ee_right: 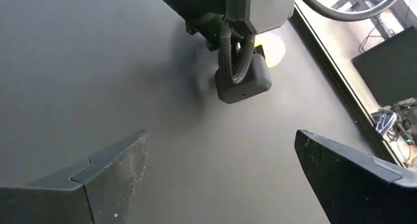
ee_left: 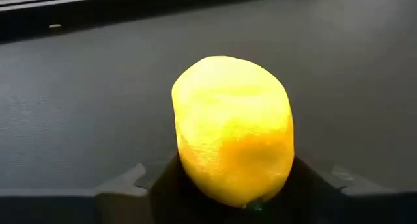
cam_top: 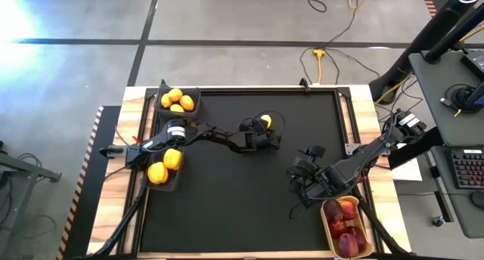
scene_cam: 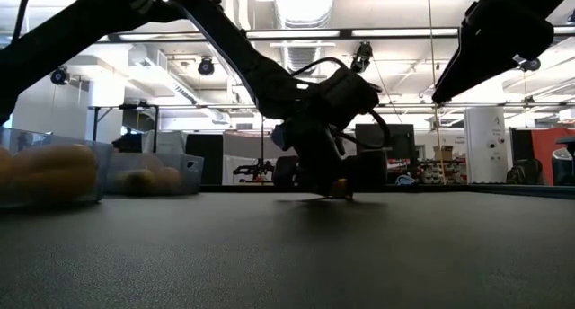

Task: Sort produce into baskets
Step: Put the lemon into the top black bin, then return to Home Position

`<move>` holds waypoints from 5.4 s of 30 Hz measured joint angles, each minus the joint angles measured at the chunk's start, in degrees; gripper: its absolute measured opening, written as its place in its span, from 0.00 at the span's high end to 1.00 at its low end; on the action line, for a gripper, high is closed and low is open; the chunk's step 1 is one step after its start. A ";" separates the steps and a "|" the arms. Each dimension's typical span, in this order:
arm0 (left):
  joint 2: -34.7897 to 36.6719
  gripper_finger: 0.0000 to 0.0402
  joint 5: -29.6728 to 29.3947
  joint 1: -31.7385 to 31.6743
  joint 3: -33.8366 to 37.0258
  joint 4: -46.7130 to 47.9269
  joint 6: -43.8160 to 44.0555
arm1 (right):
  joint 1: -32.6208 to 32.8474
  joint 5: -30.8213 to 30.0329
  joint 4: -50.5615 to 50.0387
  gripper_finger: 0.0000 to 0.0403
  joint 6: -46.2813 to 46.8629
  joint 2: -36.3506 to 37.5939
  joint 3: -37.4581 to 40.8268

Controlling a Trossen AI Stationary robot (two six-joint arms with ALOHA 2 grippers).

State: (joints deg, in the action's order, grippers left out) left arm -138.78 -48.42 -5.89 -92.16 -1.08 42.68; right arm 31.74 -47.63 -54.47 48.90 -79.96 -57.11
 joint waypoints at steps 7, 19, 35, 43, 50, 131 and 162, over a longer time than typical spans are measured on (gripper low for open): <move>3.73 0.65 0.03 1.57 0.07 9.54 -10.42 | -0.39 -2.88 0.00 0.06 -1.64 0.00 0.38; 23.03 0.65 -18.74 11.36 2.78 71.31 11.55 | -3.95 -5.09 0.41 0.06 -4.05 0.00 0.55; 62.46 0.65 -5.06 3.68 32.43 88.49 26.33 | -4.04 -4.93 0.82 0.06 -7.81 0.00 0.66; 76.23 0.65 15.21 -20.84 33.46 73.23 -8.58 | -4.50 -4.93 0.89 0.06 -7.52 0.00 3.47; 76.75 0.65 34.91 -41.18 34.18 69.44 -23.91 | -6.35 -4.93 1.25 0.06 -7.37 0.00 3.65; 112.77 0.32 87.01 -19.54 82.00 -13.76 -41.86 | -22.99 34.13 52.79 0.59 -57.94 23.98 14.61; 134.39 0.32 85.49 -19.30 87.14 -5.93 -42.22 | -23.16 43.16 78.79 0.98 -45.20 63.69 56.33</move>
State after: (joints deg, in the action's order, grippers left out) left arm -4.39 37.07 -25.19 -5.02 -7.01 0.47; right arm 8.58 -4.47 24.32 3.70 -16.27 -0.78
